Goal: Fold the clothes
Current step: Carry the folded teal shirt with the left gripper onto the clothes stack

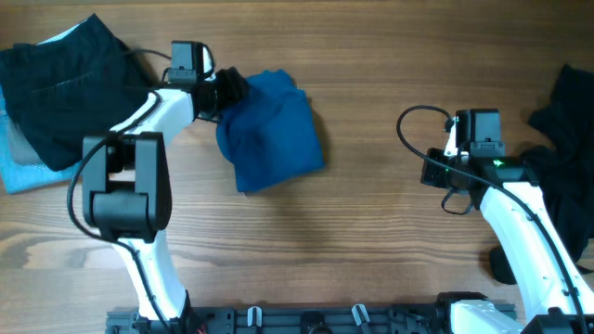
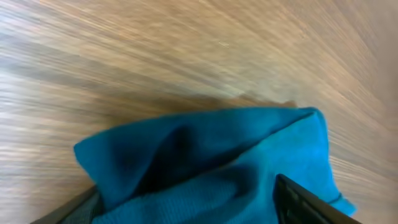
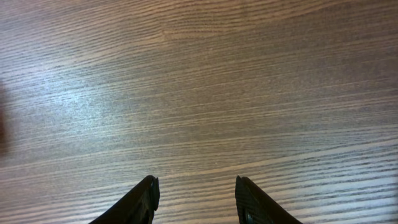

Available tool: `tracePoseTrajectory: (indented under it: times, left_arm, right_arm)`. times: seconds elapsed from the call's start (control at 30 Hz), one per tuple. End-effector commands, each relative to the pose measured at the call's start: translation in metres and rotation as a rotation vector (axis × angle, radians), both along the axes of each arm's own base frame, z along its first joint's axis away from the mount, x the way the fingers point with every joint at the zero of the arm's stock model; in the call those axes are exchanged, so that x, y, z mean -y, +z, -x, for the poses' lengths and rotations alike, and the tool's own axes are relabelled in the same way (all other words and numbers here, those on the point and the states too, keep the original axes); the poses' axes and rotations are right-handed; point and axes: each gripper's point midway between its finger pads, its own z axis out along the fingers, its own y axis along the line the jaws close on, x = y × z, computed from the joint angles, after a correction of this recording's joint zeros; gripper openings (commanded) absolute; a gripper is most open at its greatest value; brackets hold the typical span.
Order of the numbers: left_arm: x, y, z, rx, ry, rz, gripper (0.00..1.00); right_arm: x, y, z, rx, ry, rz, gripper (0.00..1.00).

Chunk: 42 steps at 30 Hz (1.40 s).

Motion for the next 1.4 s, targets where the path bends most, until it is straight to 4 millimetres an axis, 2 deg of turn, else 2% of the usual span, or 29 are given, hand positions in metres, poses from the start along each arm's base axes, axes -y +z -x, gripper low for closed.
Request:
tracePoseTrajectory:
  times: [0.0, 0.03, 0.07, 0.13, 0.23, 0.37, 0.47, 0.57, 0.6, 0.63, 0.67, 0.7, 0.73, 0.9, 1.0, 1.2, 1.37]
  left_arm:
    - [0.035, -0.027, 0.019, -0.064, -0.082, 0.069, 0.38]
    - [0.038, -0.026, 0.018, -0.056, -0.086, 0.070, 0.16]
    - [0.039, -0.025, 0.017, -0.051, -0.088, 0.070, 0.04]
    - [0.036, -0.019, 0.013, -0.024, -0.092, 0.053, 0.04]
    - [0.026, 0.005, 0.005, 0.059, -0.114, -0.009, 0.04]
    - [0.006, 0.064, -0.004, 0.168, -0.068, -0.015, 0.04]
    - [-0.021, 0.105, -0.004, 0.228, 0.002, -0.060, 0.04]
    - [-0.063, 0.152, -0.001, 0.327, 0.064, -0.177, 0.04]
    - [-0.095, 0.176, 0.002, 0.373, 0.135, -0.249, 0.04]
    - [-0.105, 0.183, 0.003, 0.388, 0.156, -0.269, 0.04]
    - [-0.126, 0.194, 0.005, 0.406, 0.212, -0.301, 0.04]
    - [-0.159, 0.208, 0.008, 0.431, 0.298, -0.343, 0.04]
    - [-0.179, 0.215, 0.010, 0.447, 0.346, -0.362, 0.04]
    - [-0.288, 0.236, 0.031, 0.497, 0.576, -0.420, 0.04]
    - [-0.331, 0.249, 0.045, 0.547, 0.639, -0.414, 0.04]
    - [-0.381, 0.260, 0.064, 0.597, 0.727, -0.445, 0.04]
    - [-0.406, 0.244, 0.069, 0.574, 0.771, -0.457, 0.04]
  right_arm:
    - [-0.001, 0.005, -0.006, 0.016, 0.013, -0.007, 0.45]
    - [-0.001, 0.005, -0.006, 0.016, 0.013, -0.007, 0.45]
    - [-0.001, 0.005, -0.006, 0.016, 0.013, -0.007, 0.45]
    - [-0.001, 0.005, -0.006, 0.016, 0.013, -0.006, 0.45]
    - [-0.001, 0.005, -0.006, 0.016, 0.013, -0.006, 0.45]
    - [-0.001, 0.006, -0.006, 0.017, 0.013, -0.006, 0.45]
    - [-0.001, 0.006, -0.006, 0.017, 0.012, -0.006, 0.45]
    - [-0.001, 0.006, -0.006, 0.017, 0.012, -0.003, 0.45]
    - [-0.001, 0.006, -0.006, 0.017, 0.011, -0.004, 0.45]
    - [-0.001, 0.006, -0.006, 0.017, 0.011, -0.004, 0.45]
    - [-0.001, 0.006, -0.006, 0.017, 0.011, -0.004, 0.45]
    - [-0.001, 0.006, -0.006, 0.017, 0.011, -0.004, 0.45]
    - [-0.001, 0.006, -0.006, 0.017, 0.012, -0.003, 0.45]
    - [-0.001, 0.005, -0.006, 0.016, 0.012, -0.003, 0.45]
    - [-0.001, 0.005, -0.005, 0.013, 0.012, -0.004, 0.45]
    - [-0.001, 0.005, -0.004, 0.009, 0.011, -0.004, 0.45]
    - [-0.001, 0.005, -0.004, 0.009, 0.011, -0.004, 0.45]
